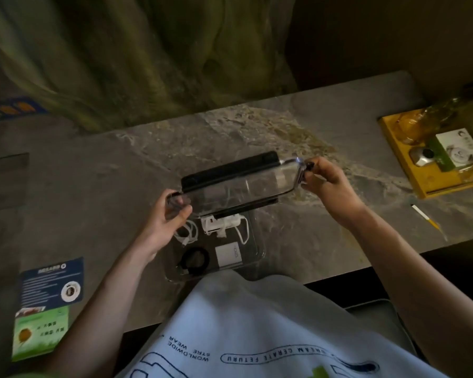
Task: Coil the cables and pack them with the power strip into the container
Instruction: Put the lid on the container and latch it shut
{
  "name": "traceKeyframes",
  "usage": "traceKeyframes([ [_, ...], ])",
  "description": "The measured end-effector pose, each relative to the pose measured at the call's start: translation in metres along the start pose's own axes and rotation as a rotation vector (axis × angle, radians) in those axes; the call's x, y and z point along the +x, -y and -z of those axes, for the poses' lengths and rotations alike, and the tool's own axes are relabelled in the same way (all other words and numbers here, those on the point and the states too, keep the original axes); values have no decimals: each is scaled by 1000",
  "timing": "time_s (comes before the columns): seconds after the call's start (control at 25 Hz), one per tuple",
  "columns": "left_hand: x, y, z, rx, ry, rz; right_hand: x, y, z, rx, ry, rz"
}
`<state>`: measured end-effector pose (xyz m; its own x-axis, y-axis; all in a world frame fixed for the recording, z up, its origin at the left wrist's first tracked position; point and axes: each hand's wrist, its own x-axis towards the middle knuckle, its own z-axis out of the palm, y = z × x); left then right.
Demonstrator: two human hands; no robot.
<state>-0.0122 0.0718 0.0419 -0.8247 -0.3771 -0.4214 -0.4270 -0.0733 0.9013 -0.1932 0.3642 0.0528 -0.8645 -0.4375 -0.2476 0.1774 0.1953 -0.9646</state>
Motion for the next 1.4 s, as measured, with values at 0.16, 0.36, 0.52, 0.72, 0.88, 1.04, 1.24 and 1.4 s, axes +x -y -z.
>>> traceKeyframes([
  [0.16, -19, 8, 25, -19, 16, 22, -17, 8, -31, -40, 61, 2],
  [0.36, -45, 16, 38, -135, -79, 61, -40, 7, -50, -12, 25, 100],
  [0.52, -65, 28, 50, -426, -104, 157, -56, -6, -55, 128, 24, 114],
  [0.72, -63, 42, 52, -426, -285, 195, -64, -21, -73, 390, -11, -80],
  [0.88, -52, 54, 50, -338, -402, 171, -61, -28, -88, 536, -84, -243],
  [1.04, -45, 77, 53, -197, -370, 191, -60, -42, -99, 403, -103, -203],
  [1.24, -44, 94, 47, 73, -454, 183, -58, -67, -108, 148, -139, -181],
  [1.4, -46, 97, 36, 135, -491, 180, -53, -78, -108, 32, -162, -182],
])
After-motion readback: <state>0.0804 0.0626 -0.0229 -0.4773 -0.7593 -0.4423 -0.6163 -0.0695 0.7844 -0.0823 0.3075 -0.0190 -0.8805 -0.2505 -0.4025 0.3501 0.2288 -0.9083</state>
